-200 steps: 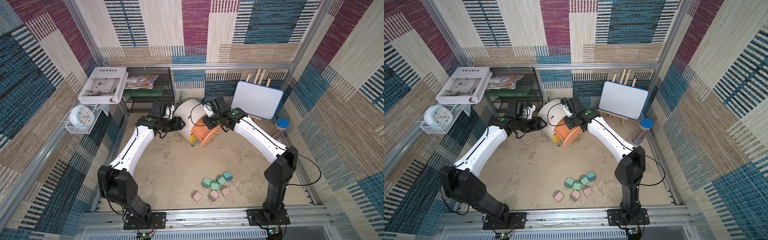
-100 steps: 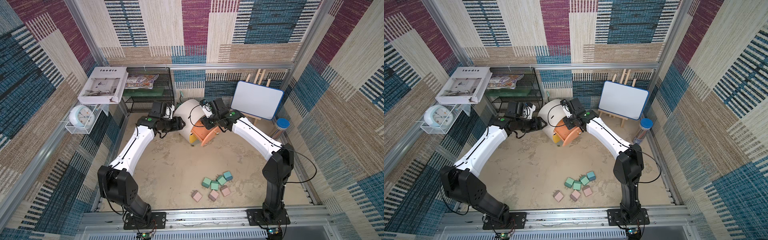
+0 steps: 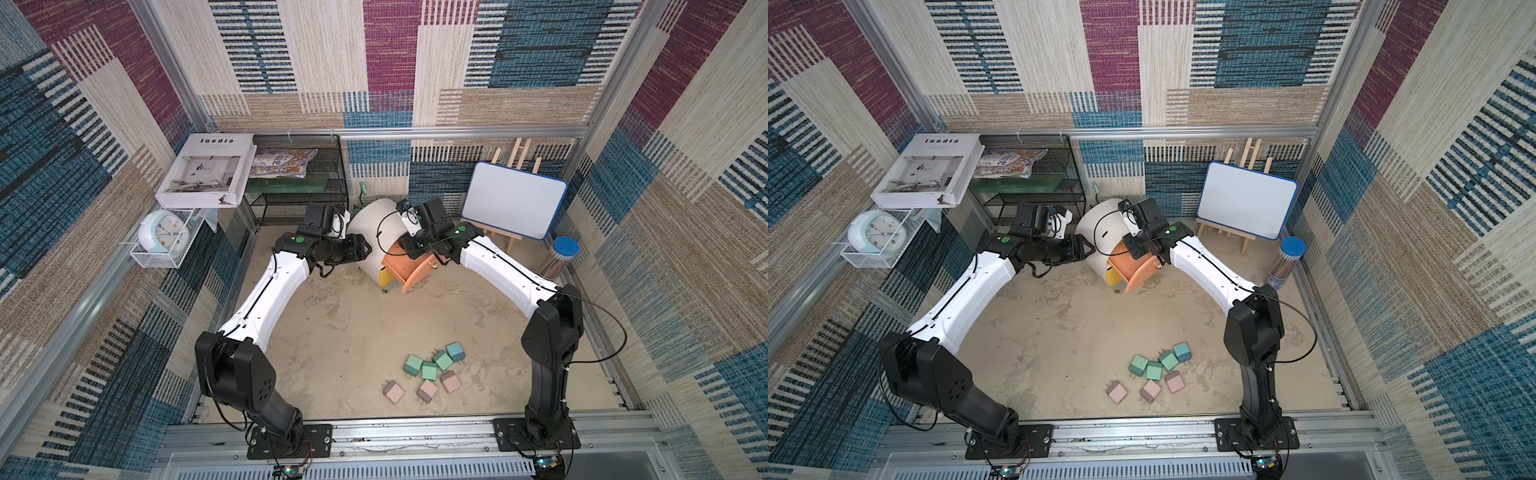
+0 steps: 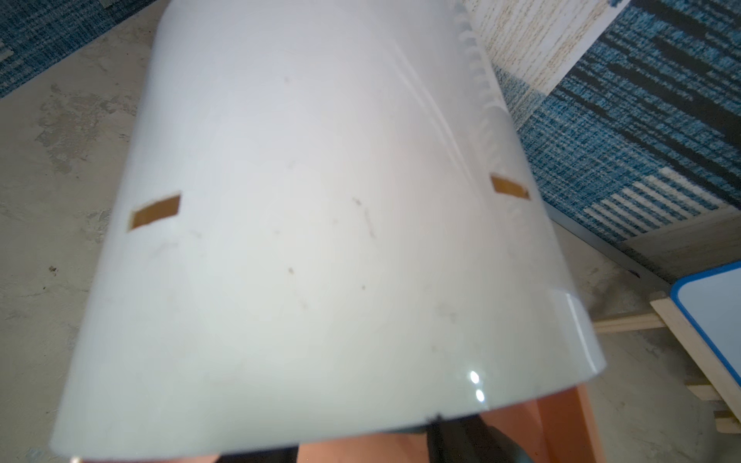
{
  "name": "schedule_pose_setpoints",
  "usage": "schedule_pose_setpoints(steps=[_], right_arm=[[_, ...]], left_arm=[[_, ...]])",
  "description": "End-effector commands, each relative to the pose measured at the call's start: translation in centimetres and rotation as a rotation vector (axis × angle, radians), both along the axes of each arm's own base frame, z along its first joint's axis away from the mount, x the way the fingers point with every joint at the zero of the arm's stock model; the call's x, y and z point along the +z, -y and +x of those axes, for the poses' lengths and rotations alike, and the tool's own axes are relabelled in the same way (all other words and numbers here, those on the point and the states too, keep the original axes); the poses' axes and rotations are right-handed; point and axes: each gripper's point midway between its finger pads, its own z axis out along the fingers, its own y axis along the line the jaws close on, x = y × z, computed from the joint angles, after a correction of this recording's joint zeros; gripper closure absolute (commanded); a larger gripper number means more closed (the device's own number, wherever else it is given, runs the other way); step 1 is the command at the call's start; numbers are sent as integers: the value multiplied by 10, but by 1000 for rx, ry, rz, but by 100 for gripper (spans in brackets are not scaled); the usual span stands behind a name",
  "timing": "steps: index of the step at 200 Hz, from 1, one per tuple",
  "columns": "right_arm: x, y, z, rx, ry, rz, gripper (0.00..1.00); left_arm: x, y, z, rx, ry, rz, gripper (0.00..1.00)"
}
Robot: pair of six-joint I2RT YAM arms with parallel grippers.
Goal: Place the plugs into the drawer by color
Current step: Place the plug in the drawer.
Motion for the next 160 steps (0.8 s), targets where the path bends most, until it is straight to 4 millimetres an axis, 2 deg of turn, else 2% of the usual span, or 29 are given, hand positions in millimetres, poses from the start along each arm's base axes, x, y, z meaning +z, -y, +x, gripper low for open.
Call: schedule_pose_setpoints(steps=[1, 57, 111, 137, 160], right_arm=[[2, -4, 5, 6, 19, 17, 53], [3, -8, 8, 17, 25, 31, 49], [8, -7, 4, 29, 23, 38, 38], [26, -6, -1, 32, 30, 53, 35], [54, -3, -11, 43, 56, 89, 33]], left_arm=[[5, 0, 1, 1, 17, -4, 31], [6, 0, 0, 2, 22, 2, 31], [7, 2, -1, -4, 23, -5, 31], [9, 3, -1, -7, 23, -10, 31], [9, 4, -2, -9, 24, -13, 31]])
